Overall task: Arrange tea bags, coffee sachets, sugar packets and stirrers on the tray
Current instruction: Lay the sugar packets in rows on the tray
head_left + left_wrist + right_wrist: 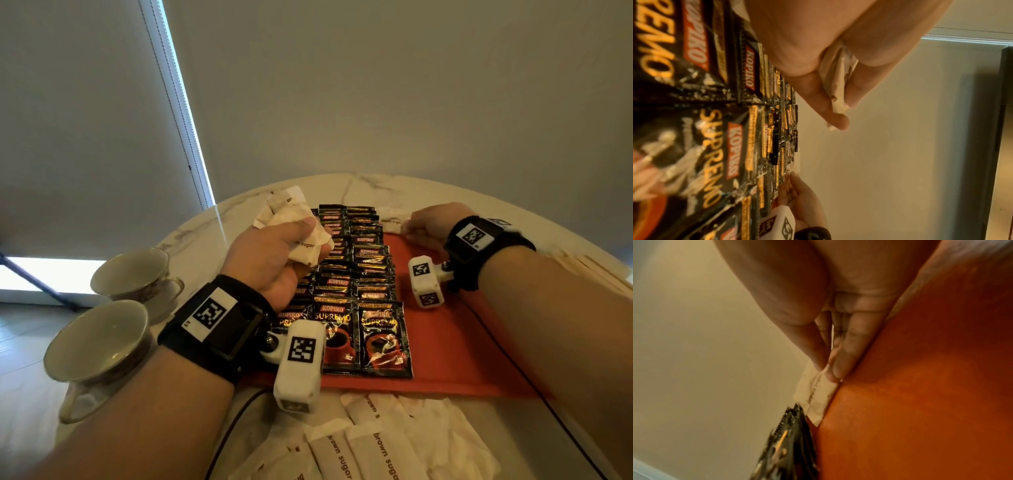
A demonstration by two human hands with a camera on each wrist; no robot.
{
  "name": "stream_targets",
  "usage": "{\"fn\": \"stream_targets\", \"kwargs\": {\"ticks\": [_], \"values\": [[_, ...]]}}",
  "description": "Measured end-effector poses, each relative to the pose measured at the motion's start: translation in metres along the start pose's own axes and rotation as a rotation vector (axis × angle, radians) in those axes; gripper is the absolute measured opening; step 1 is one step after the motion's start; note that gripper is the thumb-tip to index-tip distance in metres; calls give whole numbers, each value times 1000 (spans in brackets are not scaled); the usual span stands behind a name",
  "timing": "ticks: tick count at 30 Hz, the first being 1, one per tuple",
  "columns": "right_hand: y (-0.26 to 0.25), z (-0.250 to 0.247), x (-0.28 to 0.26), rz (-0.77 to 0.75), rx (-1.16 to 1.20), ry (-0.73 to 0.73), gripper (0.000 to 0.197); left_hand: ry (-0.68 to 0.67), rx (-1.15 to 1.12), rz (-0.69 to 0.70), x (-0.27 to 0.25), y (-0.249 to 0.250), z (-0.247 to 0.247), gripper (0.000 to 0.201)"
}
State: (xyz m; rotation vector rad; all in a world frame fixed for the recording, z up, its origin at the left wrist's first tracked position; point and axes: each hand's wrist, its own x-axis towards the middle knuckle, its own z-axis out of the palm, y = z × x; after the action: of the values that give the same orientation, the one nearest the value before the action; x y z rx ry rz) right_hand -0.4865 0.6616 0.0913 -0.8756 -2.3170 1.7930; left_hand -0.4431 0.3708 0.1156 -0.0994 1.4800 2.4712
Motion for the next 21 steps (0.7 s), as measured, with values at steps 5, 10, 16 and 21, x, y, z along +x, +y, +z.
{"fn": "stream_targets", "kwargs": {"ticks": [5,10,16,21], "values": [[7,-2,6,-19,86,11,25,0,-4,-6,3,0,-2,33],[-9,15,-26,65,189,-16,3,-4,-9,0,4,-1,-3,39],[-9,18,-29,91,38,-73,9,-3,-15,-12,4,-1,-4,37],[-12,22,-27,93,-22,-98,16,-9,-18,-24,3,-2,-3,30]]}}
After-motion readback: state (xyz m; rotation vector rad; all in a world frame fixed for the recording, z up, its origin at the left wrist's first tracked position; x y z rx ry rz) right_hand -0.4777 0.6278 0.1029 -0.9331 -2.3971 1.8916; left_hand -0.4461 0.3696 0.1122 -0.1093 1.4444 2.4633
